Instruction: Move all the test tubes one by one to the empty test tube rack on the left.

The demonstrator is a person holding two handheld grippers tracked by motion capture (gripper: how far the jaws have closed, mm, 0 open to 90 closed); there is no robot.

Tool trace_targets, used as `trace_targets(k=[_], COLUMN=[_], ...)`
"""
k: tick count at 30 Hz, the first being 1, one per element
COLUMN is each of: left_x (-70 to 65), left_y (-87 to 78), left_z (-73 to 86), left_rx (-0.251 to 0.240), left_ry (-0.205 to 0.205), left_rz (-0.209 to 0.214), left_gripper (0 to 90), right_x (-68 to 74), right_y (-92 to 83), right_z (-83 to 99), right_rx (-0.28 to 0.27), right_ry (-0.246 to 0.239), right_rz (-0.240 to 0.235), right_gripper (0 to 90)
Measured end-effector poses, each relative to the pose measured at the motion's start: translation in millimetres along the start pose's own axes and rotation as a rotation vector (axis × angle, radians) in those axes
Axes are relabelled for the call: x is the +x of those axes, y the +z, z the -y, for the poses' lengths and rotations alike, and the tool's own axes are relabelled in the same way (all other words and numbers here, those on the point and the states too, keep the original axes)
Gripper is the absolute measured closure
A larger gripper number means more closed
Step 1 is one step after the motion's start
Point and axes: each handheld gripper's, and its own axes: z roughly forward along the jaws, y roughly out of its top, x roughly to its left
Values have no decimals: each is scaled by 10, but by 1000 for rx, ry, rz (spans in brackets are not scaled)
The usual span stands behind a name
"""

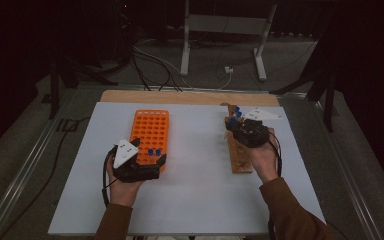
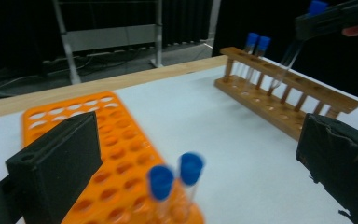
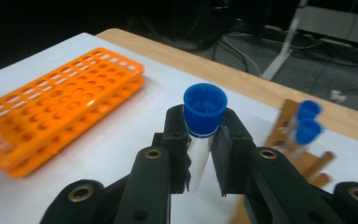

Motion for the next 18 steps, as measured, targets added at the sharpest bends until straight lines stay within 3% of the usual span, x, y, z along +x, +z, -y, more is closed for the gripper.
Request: trace_targets(k=[7,14,18], left_x=[-223,-479,-572], left_y=[211,390,498], left_z=[-69,-130,-146], left_rx=[12,30,43], left_ry=[19,62,73], left_rz=[61,110,101], left_gripper=[8,41,82], right_x=[210,425,533], right_y=[30,10,-6], right_z=[-8,-62,-75], right_rx=[17,27,29], right_ry=[-5,-47,-54], right_rz=[-73,-130,-168], right_gripper=[770,770,769])
